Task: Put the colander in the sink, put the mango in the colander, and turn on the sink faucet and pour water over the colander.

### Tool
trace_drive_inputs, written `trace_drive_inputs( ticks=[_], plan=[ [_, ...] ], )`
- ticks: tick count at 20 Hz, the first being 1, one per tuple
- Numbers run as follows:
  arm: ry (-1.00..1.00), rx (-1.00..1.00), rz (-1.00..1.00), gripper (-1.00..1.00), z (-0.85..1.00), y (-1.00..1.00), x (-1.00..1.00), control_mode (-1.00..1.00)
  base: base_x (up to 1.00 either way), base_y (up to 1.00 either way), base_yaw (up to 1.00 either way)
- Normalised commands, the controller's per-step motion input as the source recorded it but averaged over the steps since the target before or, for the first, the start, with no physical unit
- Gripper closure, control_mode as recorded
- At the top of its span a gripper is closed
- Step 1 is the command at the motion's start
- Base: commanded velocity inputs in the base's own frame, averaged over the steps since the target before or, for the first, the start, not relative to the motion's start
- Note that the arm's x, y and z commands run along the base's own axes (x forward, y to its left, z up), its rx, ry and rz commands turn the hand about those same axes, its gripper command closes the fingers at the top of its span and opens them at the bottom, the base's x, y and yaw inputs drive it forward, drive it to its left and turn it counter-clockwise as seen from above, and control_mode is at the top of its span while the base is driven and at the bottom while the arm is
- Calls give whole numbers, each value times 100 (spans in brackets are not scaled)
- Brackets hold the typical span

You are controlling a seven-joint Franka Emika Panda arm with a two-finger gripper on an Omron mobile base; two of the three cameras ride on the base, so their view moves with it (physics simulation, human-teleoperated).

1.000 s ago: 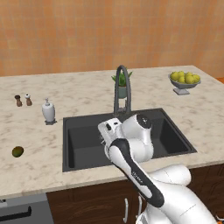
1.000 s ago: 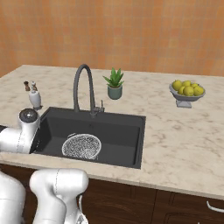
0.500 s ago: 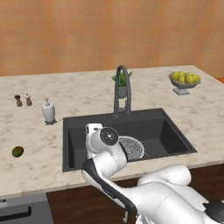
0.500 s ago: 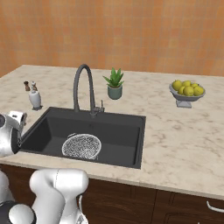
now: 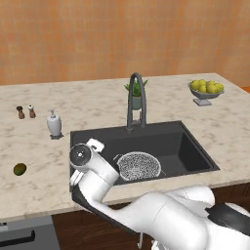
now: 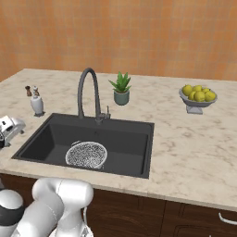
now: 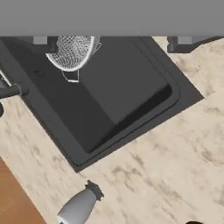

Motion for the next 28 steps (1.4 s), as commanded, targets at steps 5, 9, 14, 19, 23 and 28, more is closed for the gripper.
trace_drive_inputs(
  ticks=[5,9,14,19,23,28],
  plan=[
    [24,49,-62,-100,31,30,-10,-100,0,0,0],
    [8,52,-55,-100,-4,36,-5,-100,0,0,0],
    [20,66,-50,-100,0,25,0,-100,0,0,0],
    [22,53,-42,-100,5,39,0,-100,0,0,0],
    [27,27,-31,-100,0,42,-7,-100,0,0,0],
    [29,2,-26,-100,0,21,-11,-100,0,0,0]
  ],
)
